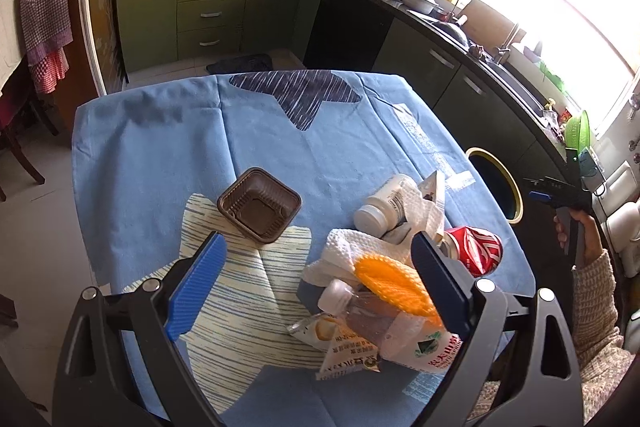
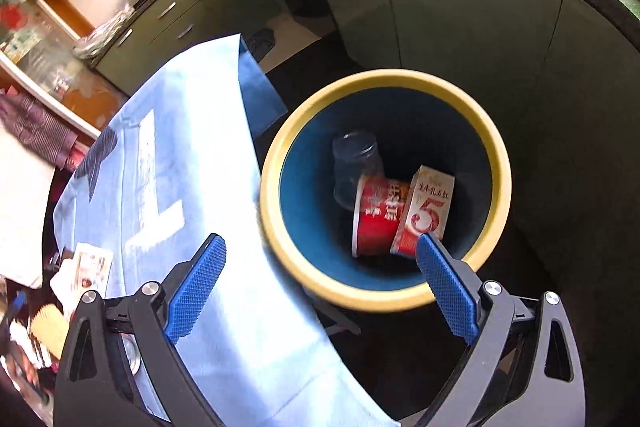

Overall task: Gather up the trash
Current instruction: 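Carry the plastic cup over the bin and release it inside, then grasp the brown plastic tray by its rim with the left tool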

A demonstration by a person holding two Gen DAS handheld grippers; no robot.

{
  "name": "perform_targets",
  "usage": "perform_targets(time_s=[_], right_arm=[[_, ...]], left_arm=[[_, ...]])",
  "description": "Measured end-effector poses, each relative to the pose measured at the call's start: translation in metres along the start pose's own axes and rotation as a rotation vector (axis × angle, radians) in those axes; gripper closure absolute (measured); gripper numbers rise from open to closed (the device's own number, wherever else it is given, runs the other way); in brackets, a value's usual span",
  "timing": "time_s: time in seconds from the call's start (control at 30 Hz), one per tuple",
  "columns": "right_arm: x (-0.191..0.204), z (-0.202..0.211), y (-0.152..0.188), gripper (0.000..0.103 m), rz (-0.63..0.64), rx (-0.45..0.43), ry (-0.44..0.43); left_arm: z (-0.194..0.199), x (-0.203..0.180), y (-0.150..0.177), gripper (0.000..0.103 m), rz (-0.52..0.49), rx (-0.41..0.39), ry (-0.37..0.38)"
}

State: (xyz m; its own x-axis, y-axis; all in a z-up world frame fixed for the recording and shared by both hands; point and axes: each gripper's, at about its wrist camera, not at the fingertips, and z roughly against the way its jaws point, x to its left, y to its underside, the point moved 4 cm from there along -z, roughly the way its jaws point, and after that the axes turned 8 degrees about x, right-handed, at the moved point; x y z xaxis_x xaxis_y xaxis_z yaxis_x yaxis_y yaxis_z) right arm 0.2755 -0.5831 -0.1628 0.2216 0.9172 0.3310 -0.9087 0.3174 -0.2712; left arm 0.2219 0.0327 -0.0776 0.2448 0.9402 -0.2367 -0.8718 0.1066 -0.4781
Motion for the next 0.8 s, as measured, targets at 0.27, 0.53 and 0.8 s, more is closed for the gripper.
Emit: perform_targets(time_s=[0.27, 0.53, 0.8], right_arm=[[0.017, 0.002, 0.021, 0.009, 0.045, 0.013, -0.037], [0.024, 0.001, 0.023, 0.009, 0.072, 0.023, -0.049], [0.026, -0.005, 0.026, 0.009, 0.081, 0.042, -0.066]], left_arm=[[-0.062, 0.012, -0.021, 0.051, -0.058, 0.164, -0.08], [-0.098, 0.0, -0.024, 0.061, -0.159, 0.265, -0.15], [-0.123, 0.008, -0.021, 0.081, -0.201, 0.337, -0.238]])
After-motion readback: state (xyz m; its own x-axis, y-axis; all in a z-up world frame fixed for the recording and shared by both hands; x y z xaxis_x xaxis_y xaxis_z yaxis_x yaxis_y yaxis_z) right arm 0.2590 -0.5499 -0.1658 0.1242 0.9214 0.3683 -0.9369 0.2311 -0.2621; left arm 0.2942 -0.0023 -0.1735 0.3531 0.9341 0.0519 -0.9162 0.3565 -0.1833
